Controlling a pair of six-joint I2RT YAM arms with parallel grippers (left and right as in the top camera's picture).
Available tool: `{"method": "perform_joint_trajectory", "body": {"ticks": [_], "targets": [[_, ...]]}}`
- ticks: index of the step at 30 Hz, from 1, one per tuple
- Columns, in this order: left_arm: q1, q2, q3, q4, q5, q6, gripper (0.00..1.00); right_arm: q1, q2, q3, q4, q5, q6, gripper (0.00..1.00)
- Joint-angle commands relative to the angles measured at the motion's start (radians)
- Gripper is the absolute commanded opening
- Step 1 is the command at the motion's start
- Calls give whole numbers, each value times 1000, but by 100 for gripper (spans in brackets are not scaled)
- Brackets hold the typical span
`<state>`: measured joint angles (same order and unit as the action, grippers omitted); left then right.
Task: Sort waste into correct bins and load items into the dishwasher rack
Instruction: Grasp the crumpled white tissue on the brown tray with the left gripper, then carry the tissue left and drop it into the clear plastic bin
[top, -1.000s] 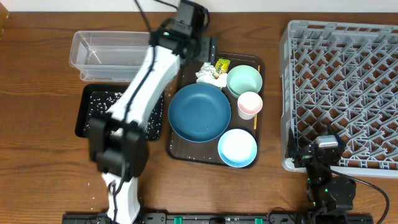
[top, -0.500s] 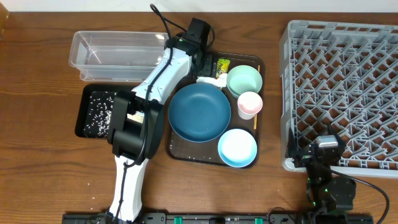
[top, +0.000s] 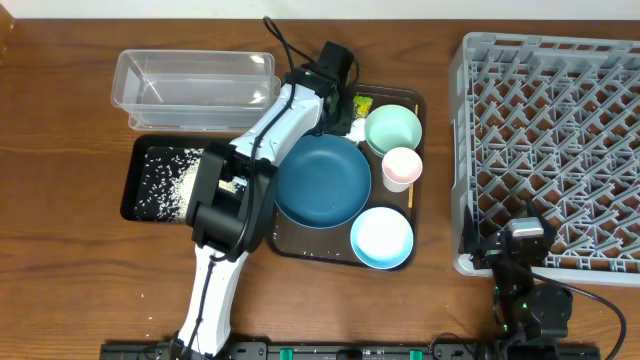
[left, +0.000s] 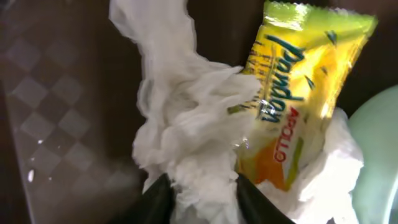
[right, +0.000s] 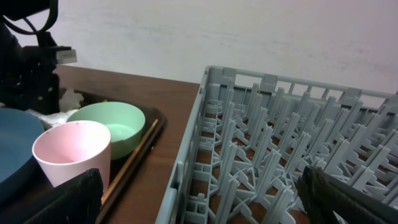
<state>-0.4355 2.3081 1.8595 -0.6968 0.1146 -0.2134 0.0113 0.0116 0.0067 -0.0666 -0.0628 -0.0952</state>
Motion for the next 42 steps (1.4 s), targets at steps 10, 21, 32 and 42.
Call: {"method": "perform_joint_trajectory", "body": {"ticks": [10, 21, 32, 42], "targets": [[4, -217, 2, -32, -127, -2, 6, 9, -7, -1, -5, 3, 4, 99], [44, -377, 2, -46, -328, -34, 6, 9, -7, -1, -5, 3, 4, 99], [272, -354, -24, -33, -441, -339, 6, 9, -7, -1, -5, 3, 4, 99], [384, -258, -25, 14, -441, -474, 6, 9, -7, -1, -5, 3, 4, 99]]}}
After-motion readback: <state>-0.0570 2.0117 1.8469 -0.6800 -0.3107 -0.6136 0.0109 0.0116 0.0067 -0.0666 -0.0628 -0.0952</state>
